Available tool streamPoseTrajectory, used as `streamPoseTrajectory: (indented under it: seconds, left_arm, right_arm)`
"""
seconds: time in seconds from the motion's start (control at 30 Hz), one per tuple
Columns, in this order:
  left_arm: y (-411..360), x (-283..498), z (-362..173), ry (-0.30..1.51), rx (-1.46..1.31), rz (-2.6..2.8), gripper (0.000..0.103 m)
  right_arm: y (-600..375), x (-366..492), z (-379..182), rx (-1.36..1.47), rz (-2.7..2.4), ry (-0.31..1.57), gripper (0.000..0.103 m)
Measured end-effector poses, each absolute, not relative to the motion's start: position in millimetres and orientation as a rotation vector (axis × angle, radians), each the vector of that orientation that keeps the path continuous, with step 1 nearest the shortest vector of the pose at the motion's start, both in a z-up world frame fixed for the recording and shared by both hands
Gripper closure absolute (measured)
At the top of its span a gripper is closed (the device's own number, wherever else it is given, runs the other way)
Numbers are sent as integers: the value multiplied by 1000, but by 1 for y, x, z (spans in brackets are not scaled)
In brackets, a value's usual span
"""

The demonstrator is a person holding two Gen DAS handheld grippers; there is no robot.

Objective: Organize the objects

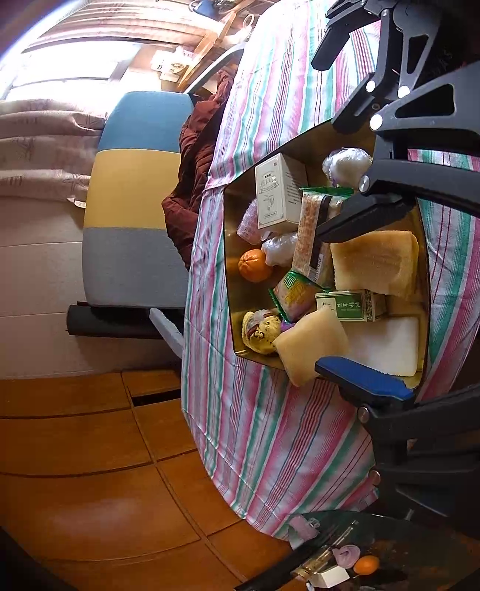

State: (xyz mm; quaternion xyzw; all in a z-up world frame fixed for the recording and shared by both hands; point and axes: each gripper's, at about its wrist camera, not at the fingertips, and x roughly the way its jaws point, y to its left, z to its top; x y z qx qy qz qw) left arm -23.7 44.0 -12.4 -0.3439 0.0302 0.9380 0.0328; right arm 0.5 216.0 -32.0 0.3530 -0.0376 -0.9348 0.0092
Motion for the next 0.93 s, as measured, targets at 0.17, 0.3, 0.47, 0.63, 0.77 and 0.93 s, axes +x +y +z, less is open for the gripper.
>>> streamPoseTrajectory:
  seconds: [0.17, 0.3, 0.47, 0.63, 0.77, 0.93]
  left_arm:
    - [43, -25, -11, 67, -1073, 2850, 41]
    - [44, -26, -12, 79, -1082, 2847, 43]
    - [47, -26, -15, 123, -1079, 2853, 43]
    - [44, -27, -18, 113, -1094, 2842, 44]
    - [43, -28, -19, 114, -1086, 2850, 50]
    - [43, -30, -21, 114, -1099, 2834, 51]
  right_arm:
    - [214, 0, -32, 1105, -2913, -108, 7]
    - [212, 0, -33, 1111, -2906, -101, 7]
    - [209, -1, -36, 1130, -2892, -90, 7]
    - [209, -3, -38, 1138, -2888, -87, 7]
    - [209, -2, -38, 1125, -2899, -85, 7]
    - [208, -3, -38, 1123, -2895, -75, 7]
